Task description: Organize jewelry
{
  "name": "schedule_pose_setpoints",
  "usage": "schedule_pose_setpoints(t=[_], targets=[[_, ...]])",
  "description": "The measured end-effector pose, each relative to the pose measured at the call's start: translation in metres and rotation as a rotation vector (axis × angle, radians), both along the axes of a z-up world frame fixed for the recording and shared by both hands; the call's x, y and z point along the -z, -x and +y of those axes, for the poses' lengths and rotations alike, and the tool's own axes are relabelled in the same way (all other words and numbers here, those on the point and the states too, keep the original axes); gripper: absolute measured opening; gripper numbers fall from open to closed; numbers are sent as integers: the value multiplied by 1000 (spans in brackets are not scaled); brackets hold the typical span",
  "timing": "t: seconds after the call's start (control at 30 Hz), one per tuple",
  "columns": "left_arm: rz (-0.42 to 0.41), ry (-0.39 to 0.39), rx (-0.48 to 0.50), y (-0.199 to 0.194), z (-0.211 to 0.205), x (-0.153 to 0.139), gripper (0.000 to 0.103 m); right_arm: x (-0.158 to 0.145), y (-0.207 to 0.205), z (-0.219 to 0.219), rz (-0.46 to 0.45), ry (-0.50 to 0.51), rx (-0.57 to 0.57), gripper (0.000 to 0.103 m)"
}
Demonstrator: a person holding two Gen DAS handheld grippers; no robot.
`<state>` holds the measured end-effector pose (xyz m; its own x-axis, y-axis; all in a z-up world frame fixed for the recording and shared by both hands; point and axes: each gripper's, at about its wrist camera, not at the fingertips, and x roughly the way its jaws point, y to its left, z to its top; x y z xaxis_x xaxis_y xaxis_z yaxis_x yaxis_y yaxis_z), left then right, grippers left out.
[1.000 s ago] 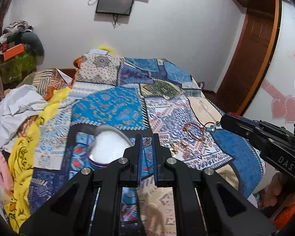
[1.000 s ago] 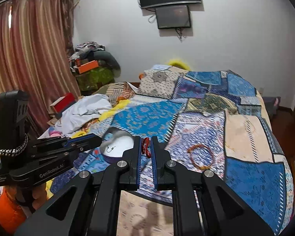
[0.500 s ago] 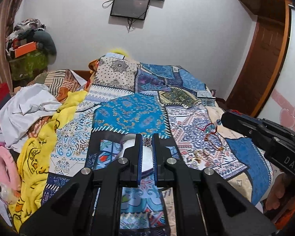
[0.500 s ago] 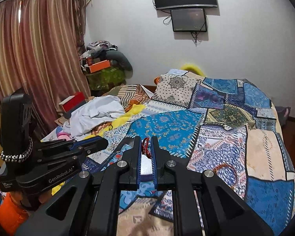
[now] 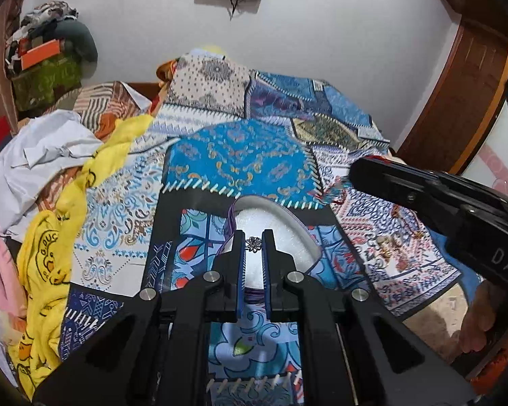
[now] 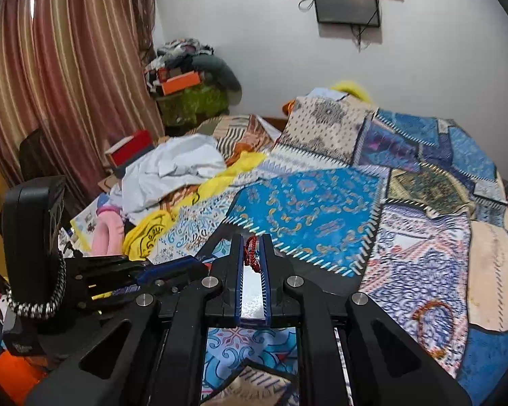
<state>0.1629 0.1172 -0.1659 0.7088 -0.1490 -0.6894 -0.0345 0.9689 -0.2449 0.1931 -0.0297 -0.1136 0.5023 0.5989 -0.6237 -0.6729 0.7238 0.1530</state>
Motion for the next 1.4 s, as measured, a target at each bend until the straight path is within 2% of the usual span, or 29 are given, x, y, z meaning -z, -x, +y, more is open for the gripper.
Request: schedule_pose_setpoints(t=[0.4,0.93,1.0,1.03,1.13,1.2,1.3,1.4], targets=[[53,12,36,-16,2,26,8,42,-34,27,120,99,-53,8],[65,4,34,-14,4,24,8,55,-43,31,224,104,-65,8],[71,-3,32,-13,4,23,8,55,-43,30,246,98,-68,11],[73,-7,30,-13,3,23,8,54,-42,29,250,99,-66,16],[77,-15,24,-11,2,20,13,50,-39,26,241,93,-55,25],[76,-16,19,-9,2,19,15,45,-38,24,230,89,-49,28],[73,-21,13,-6,1,14,18,36,-35,18,214,71,-42,28],[64,-29,11,-3,-1,8,28,27,-34,12,201,51,-33,28]])
